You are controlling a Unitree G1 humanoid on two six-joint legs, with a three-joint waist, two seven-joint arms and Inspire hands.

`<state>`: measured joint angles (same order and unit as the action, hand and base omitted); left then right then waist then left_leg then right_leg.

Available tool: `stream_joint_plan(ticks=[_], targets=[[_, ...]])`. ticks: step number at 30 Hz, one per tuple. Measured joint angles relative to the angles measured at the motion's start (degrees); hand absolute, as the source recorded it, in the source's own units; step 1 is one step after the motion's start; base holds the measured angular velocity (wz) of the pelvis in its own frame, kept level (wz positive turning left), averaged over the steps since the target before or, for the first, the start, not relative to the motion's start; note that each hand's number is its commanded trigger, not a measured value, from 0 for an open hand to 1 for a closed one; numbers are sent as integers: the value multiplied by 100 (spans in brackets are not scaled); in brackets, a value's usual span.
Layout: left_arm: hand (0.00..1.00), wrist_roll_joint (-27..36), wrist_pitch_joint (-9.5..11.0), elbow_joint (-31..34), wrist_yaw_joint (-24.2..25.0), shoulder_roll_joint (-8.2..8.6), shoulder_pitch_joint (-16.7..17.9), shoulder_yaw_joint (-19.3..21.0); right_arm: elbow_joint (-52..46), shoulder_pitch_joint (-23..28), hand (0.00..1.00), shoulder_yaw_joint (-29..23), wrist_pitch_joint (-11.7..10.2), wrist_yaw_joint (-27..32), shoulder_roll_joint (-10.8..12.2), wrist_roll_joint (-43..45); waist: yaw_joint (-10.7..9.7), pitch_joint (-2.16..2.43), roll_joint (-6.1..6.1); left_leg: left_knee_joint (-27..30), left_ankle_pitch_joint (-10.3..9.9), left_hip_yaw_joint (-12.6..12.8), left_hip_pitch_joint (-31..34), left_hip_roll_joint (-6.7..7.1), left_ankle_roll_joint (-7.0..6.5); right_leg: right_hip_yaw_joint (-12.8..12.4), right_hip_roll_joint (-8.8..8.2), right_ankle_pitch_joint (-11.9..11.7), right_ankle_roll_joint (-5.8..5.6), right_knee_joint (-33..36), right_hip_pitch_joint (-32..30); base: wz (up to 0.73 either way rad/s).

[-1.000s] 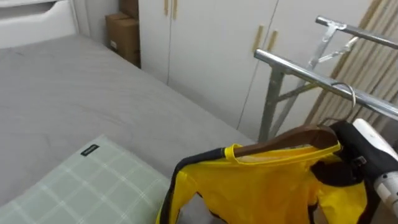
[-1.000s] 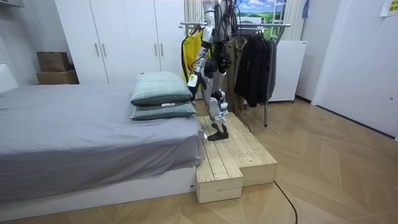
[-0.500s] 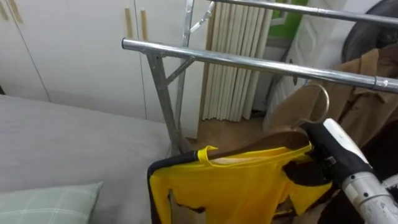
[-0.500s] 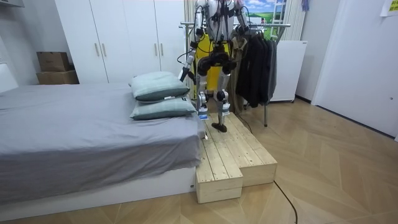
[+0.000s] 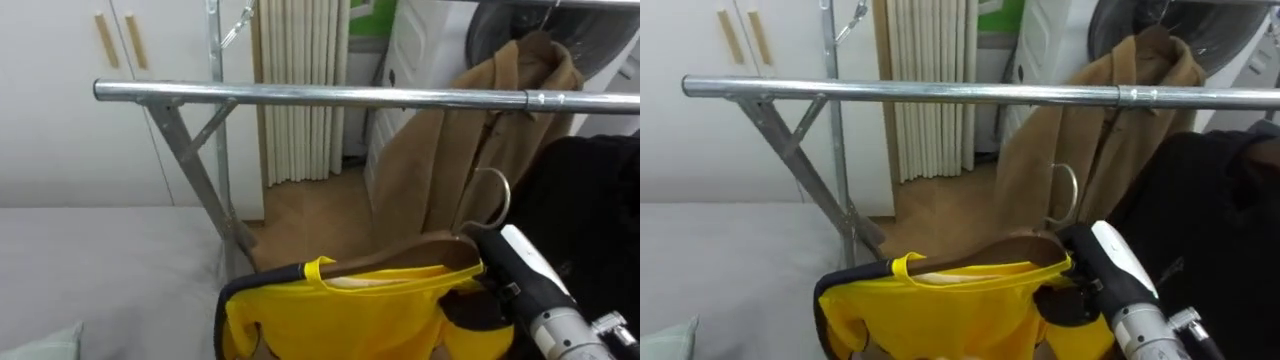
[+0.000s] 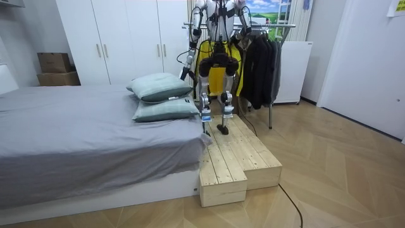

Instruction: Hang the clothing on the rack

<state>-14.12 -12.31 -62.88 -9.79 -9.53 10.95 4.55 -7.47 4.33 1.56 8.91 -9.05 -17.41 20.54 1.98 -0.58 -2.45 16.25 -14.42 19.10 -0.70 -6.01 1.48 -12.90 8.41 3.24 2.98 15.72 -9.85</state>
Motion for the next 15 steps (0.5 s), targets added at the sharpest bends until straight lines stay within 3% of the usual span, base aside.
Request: stream_joint_plan(ticks=[5,9,15], targets=[[0,-42,366,131,-15,-24,-5,1,-2,-36,100,7,0,-190,-8,-20,-15,53,-86,-286,46,-19,-202,32,69,-115,78,43,58,6,104,-10],[0,-67,653,338,-144,-81,-19,1,-6,-99,100,7,-2,-238,-22,-17,21,69,-130,-413,56,-22,-314,50,78,-142,122,65,91,3,138,-10],[0,-63,995,506,-487,-177,-88,4,-5,-251,100,6,-7,-427,-80,-36,8,37,-229,-567,59,-33,-385,71,84,-214,168,98,111,-6,129,-8]])
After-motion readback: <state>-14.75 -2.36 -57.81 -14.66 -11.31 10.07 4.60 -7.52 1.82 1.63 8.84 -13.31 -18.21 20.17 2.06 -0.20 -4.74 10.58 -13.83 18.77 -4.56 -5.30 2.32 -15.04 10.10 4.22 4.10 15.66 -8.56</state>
